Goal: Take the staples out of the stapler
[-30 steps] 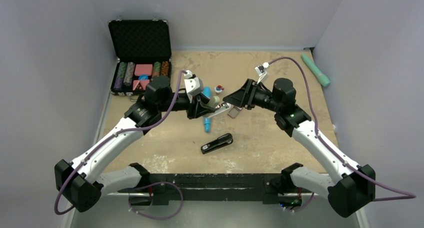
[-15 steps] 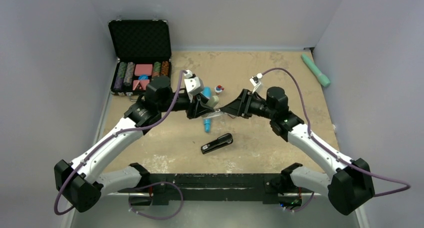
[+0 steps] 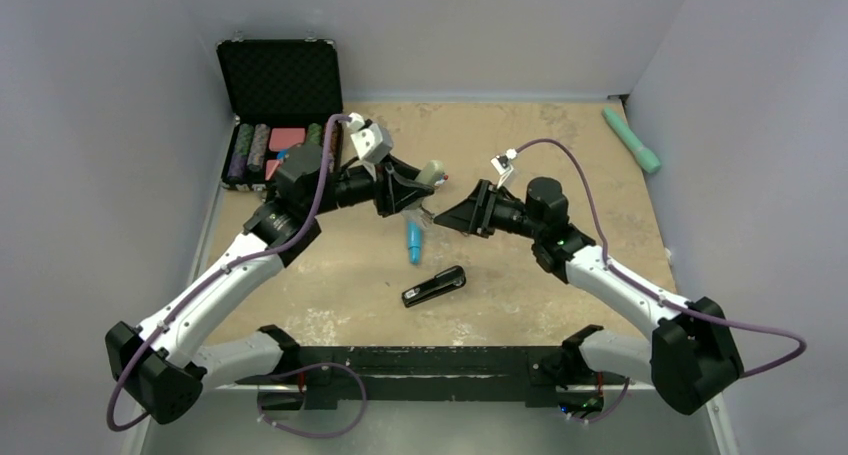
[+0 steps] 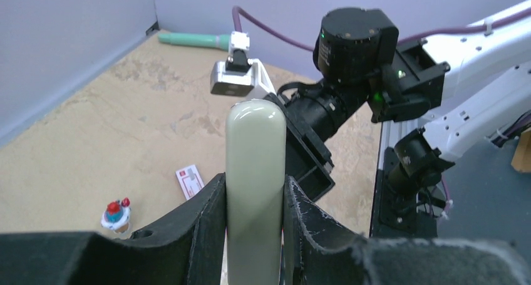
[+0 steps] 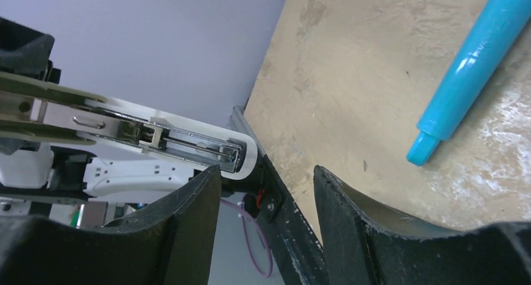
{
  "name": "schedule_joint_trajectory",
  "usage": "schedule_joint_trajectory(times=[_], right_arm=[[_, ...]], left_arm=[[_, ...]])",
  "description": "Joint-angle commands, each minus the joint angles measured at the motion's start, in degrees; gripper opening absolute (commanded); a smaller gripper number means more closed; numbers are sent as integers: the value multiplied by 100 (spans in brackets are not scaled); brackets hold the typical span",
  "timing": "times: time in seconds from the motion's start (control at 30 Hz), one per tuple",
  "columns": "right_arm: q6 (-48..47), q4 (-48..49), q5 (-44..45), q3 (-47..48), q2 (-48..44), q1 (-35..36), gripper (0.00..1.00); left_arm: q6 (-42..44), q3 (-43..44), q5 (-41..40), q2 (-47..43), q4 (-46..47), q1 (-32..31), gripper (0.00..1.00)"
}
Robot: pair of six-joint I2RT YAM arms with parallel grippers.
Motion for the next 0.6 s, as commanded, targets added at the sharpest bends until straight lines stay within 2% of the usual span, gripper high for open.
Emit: schedule_joint_trajectory(times=[0.0, 0.07, 0.37, 0.57], right_arm=[[101, 150, 38, 135, 28, 151, 57], [133, 229, 63, 145, 101, 214, 57], [31, 140, 516, 148, 552, 531, 56], [-291, -251, 900, 172, 939, 539, 57]], left_arm=[[-896, 93, 74, 192, 2143, 17, 0], [-1096, -49, 51, 400, 2671, 24, 0], [-1099, 38, 145, 1687, 2547, -32, 0], [-603, 367, -288, 2313, 1595, -218, 0]])
